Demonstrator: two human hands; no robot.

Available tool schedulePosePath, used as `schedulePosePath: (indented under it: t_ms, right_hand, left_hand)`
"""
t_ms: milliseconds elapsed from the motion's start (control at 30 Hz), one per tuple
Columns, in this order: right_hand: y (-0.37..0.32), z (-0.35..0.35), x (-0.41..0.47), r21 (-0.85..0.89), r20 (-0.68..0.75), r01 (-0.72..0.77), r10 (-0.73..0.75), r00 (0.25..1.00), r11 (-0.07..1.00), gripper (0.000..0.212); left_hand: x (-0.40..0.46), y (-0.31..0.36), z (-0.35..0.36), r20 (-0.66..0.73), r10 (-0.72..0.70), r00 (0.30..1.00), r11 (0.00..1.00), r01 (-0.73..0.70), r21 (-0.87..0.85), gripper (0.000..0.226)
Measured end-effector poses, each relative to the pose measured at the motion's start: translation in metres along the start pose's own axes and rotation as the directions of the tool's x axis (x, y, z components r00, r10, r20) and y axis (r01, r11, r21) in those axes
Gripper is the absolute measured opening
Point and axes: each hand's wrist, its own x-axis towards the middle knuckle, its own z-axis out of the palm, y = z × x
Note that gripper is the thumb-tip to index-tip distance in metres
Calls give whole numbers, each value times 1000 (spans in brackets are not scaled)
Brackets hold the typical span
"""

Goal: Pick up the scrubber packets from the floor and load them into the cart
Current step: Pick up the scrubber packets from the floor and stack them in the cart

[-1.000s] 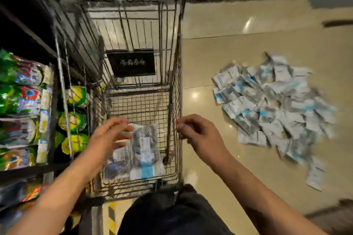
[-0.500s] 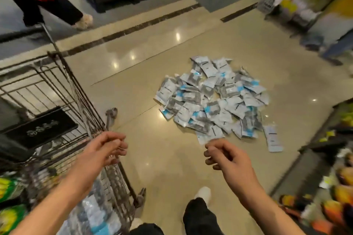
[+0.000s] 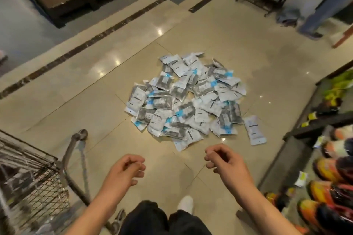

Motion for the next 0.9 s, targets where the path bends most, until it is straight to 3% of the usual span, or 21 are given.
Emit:
schedulePosePath:
  t_ms: [367,667,900]
  right_hand:
    - [-7,-66,115,67,-75,-178,183,980,982,11]
    - [-22,-158,208,148,-180,-287,311,933,946,13]
    - [9,-232,337,158,-131,-323,344,930,933,12]
  left_hand:
    - [105,89,88,89,-7,996,990,-6,139,20]
    - [202,225,220,298,11,955,965,-89,248,17]
    - [274,268,342,291,-52,955,959,-34,282,16]
